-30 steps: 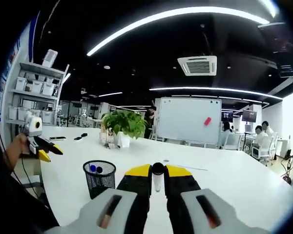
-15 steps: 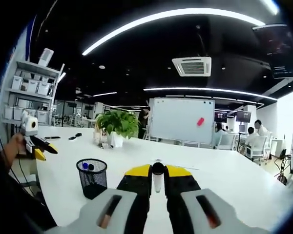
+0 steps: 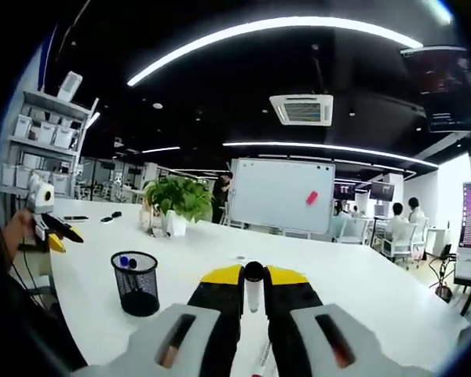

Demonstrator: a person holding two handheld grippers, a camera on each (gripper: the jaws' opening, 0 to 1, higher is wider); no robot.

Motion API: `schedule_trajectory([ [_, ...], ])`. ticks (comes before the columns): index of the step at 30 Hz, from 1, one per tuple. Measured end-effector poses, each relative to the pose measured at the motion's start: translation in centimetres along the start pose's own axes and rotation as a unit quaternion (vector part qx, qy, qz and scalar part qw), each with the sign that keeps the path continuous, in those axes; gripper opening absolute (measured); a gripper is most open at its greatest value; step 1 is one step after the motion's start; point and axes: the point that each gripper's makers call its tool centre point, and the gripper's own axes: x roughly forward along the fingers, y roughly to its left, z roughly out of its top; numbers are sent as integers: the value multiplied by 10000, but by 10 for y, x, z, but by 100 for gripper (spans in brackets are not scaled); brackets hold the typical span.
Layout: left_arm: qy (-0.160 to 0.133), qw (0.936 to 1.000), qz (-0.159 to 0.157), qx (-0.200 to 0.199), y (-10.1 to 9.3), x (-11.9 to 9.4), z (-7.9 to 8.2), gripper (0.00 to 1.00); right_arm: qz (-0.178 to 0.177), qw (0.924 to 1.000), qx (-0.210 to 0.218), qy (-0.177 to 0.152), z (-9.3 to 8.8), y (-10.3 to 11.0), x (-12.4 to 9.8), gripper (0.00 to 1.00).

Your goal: Pick up the whiteboard markers from the pen holder and place them facing the whiteboard neatly

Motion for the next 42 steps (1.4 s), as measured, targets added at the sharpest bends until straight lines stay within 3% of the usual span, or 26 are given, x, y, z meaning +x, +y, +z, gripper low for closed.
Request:
schedule_trajectory([
  [15,10,10000,-14,1,-1,1,0,49,-203,9998,-73,-1,-5,-13,-6,13],
  [22,12,10000,-15,-3,-2,1,0,49,-253,9995,59,-171,-3,-18,-11,13],
  [42,14,10000,3,-9,0,1,-1,48,-824,9965,105,-53,-16,-65,-33,13],
])
